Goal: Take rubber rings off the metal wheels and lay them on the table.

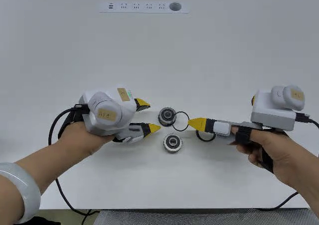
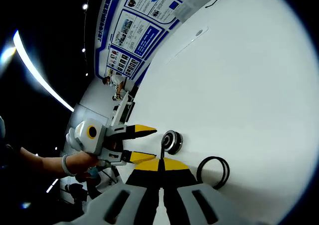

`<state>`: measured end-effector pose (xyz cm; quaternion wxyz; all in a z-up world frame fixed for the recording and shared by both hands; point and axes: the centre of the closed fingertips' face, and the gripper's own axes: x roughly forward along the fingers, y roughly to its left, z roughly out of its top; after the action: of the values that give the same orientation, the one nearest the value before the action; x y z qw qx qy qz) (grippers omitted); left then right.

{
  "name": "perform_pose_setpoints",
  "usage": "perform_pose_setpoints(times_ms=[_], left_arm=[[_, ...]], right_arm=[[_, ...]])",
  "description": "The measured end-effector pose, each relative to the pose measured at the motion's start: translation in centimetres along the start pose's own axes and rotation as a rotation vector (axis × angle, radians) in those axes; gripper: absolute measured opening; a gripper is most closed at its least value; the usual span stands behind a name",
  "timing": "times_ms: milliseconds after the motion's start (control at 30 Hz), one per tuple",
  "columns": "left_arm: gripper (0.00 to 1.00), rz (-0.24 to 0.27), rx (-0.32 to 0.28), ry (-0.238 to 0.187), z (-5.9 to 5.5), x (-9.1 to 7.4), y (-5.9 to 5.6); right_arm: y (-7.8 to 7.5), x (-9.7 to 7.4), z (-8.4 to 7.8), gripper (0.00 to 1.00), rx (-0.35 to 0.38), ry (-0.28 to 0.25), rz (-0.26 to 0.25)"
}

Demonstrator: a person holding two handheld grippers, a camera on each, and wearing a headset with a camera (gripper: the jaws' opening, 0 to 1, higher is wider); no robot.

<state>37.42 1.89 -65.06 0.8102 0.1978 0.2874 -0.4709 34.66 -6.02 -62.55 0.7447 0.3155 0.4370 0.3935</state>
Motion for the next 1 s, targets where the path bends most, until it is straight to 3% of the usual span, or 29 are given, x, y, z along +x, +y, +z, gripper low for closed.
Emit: perform_pose_setpoints(times_ms=[500, 1000], left_arm=[[0.35, -0.001, -0.013, -0.001, -0.2, -0.1, -0.1], [0.34, 0.001, -0.013, 0.005, -0.3, -0.2, 0.1]], right_arm=[[-3.5, -3.4, -0.1, 0.02, 0.085, -0.067, -0.081], [-4.9, -3.4, -1.3, 0.02, 0.077, -0.027, -0.147]])
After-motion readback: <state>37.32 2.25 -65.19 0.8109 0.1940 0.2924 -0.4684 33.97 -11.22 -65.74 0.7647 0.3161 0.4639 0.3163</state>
